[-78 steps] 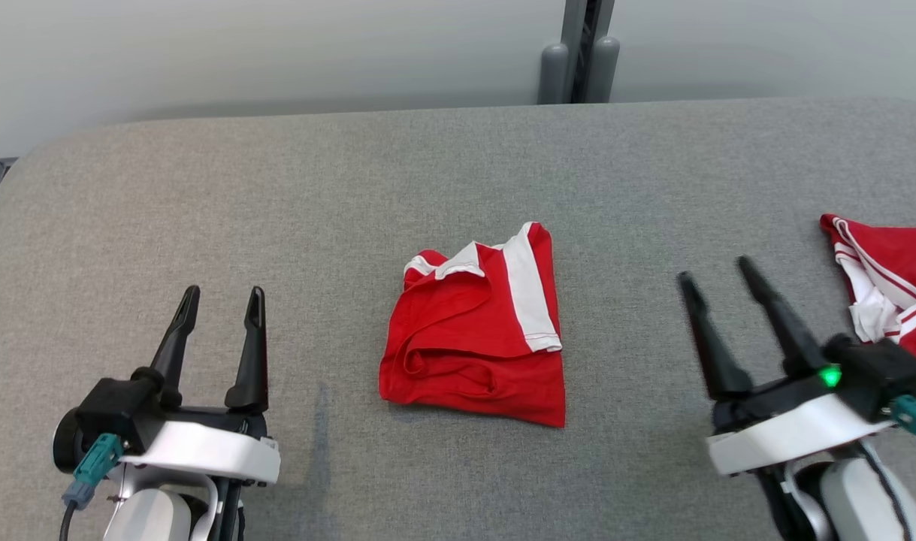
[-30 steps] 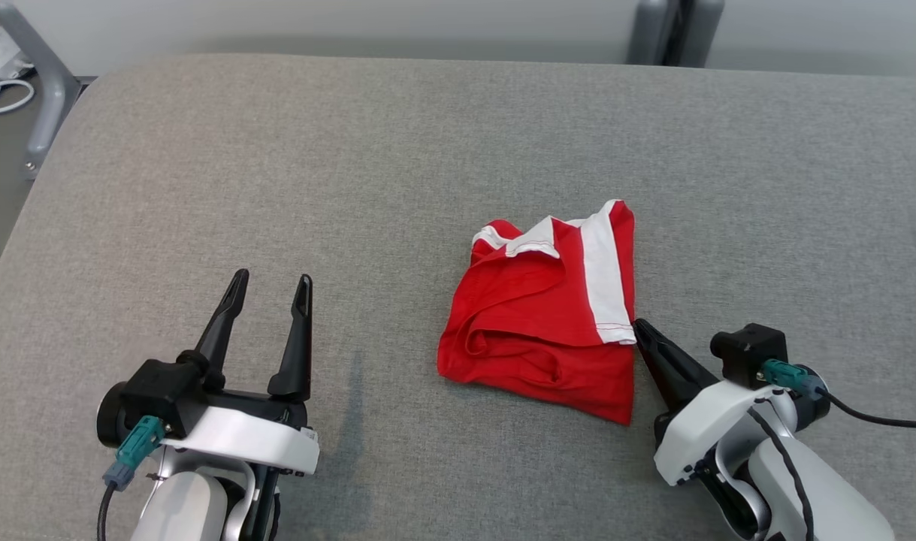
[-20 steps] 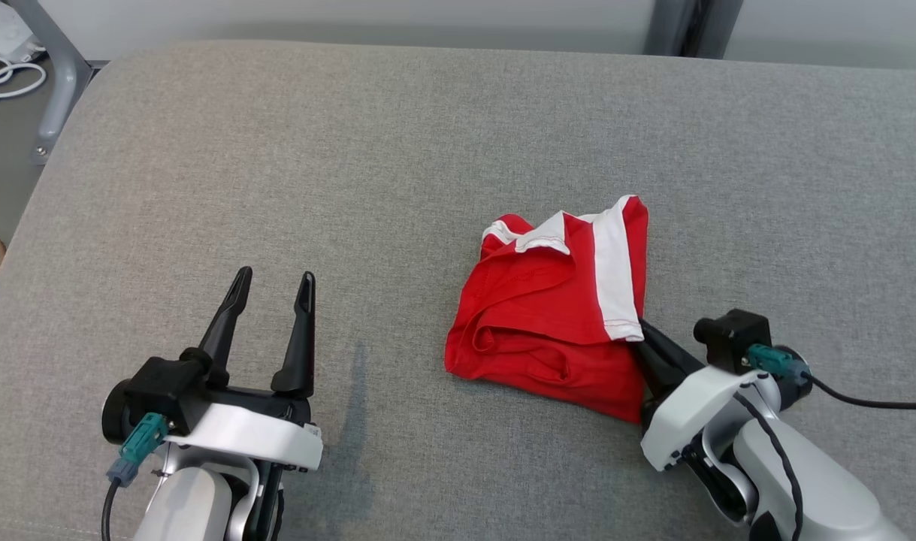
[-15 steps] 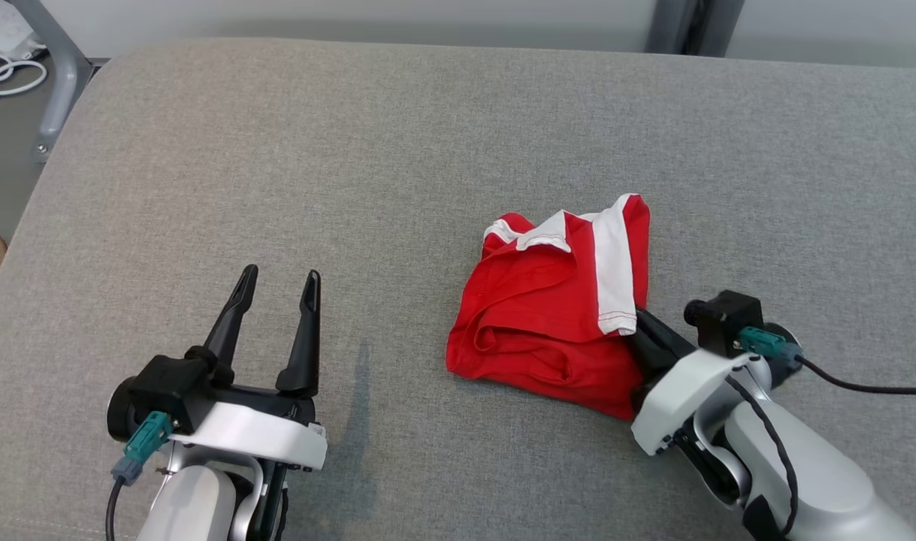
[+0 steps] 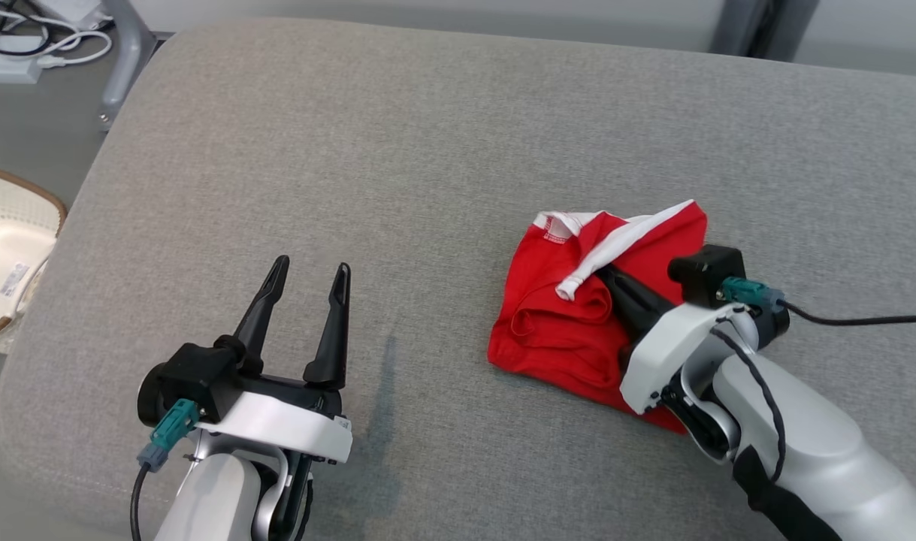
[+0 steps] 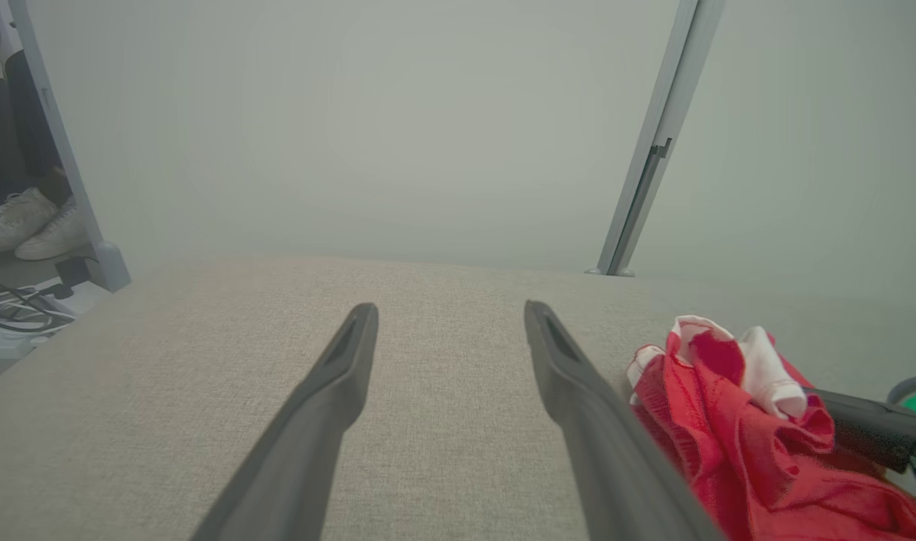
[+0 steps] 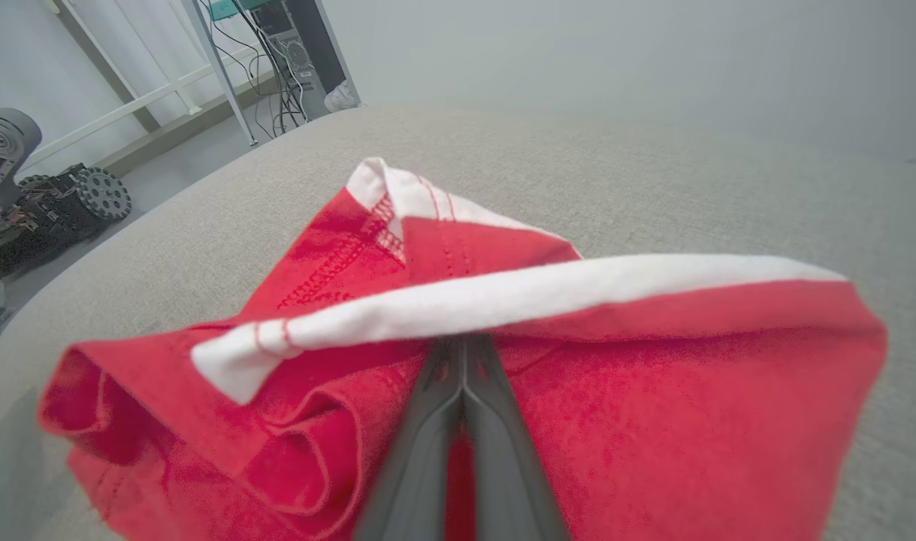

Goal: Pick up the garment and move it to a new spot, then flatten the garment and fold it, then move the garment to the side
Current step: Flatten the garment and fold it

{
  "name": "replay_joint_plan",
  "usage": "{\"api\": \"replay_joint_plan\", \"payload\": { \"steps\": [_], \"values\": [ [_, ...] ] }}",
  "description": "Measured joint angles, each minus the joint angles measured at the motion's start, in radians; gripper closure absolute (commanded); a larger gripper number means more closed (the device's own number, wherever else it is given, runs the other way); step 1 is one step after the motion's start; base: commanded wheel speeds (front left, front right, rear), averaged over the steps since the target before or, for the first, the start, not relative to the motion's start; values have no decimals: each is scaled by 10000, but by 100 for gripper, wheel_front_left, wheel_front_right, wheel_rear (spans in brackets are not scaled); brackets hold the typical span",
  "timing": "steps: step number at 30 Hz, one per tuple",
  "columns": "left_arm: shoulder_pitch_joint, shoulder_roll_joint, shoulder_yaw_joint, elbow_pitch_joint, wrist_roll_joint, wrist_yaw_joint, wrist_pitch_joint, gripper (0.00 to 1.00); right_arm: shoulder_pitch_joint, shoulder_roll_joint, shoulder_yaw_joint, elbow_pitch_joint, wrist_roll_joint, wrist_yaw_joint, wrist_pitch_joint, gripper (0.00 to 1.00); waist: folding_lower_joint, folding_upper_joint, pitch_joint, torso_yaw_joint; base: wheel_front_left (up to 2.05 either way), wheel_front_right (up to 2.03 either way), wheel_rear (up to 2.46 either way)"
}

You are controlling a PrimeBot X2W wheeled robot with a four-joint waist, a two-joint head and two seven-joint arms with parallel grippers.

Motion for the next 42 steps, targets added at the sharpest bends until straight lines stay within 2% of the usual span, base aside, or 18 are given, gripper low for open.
{"api": "replay_joint_plan", "payload": {
  "steps": [8, 16, 19, 22, 23, 24, 25, 26, 28, 35, 42],
  "values": [
    [-54, -111, -109, 81, -2, -56, -17, 0, -990, 148, 213, 318, 591, 0, -336, 100, 0, 0, 148, 383, 0, 0, 0],
    [-264, -242, -330, 96, -2, -176, -27, 0, -2120, 316, 182, 1400, 988, 0, -433, 100, 0, 0, 322, 697, 0, 0, 0],
    [-268, -259, -301, 100, -2, -174, -27, 0, -2321, 286, -125, 1275, 968, 0, -468, 100, 0, 0, 316, 659, 0, 0, 0],
    [-267, -261, -153, 100, 4, -117, -29, 0, -2227, 105, -918, 746, 550, 0, -485, 100, 0, 0, 238, 494, 0, 0, 0],
    [-267, -265, -88, 92, 17, -115, -29, 0, -2077, -4, -1248, 535, 370, 0, -500, 87, 1, 0, 201, 419, 0, 0, 0],
    [-265, -261, -8, 81, 17, -111, -29, 0, -1854, -100, -1622, 274, 150, 0, -504, 60, 0, 0, 163, 331, 0, 0, 0],
    [-254, -242, 81, 71, 31, -92, -29, 0, -1577, -161, -2059, -25, -73, 0, -504, 13, 0, 0, 118, 231, 0, 0, 0],
    [-232, -217, 180, 54, 67, -52, -29, 0, -1288, -205, -2426, -334, -322, 0, -504, 0, 0, 0, 73, 125, 0, 0, 0],
    [-209, -174, 276, 38, 92, -29, -29, 0, -988, -228, -2805, -635, -616, 0, -504, 0, 0, 0, 25, 6, 0, 0, 0],
    [73, 159, 725, -13, 186, 33, -29, 0, 1446, -291, -5191, -2725, -2351, 0, -506, 0, 0, 0, -408, -837, 0, 0, 0],
    [532, 600, 853, -40, 259, 84, 52, 0, 3791, -290, -6863, -4138, -3505, 0, -479, 0, 0, 0, -1053, -1612, 0, 0, 0]
  ]
}}
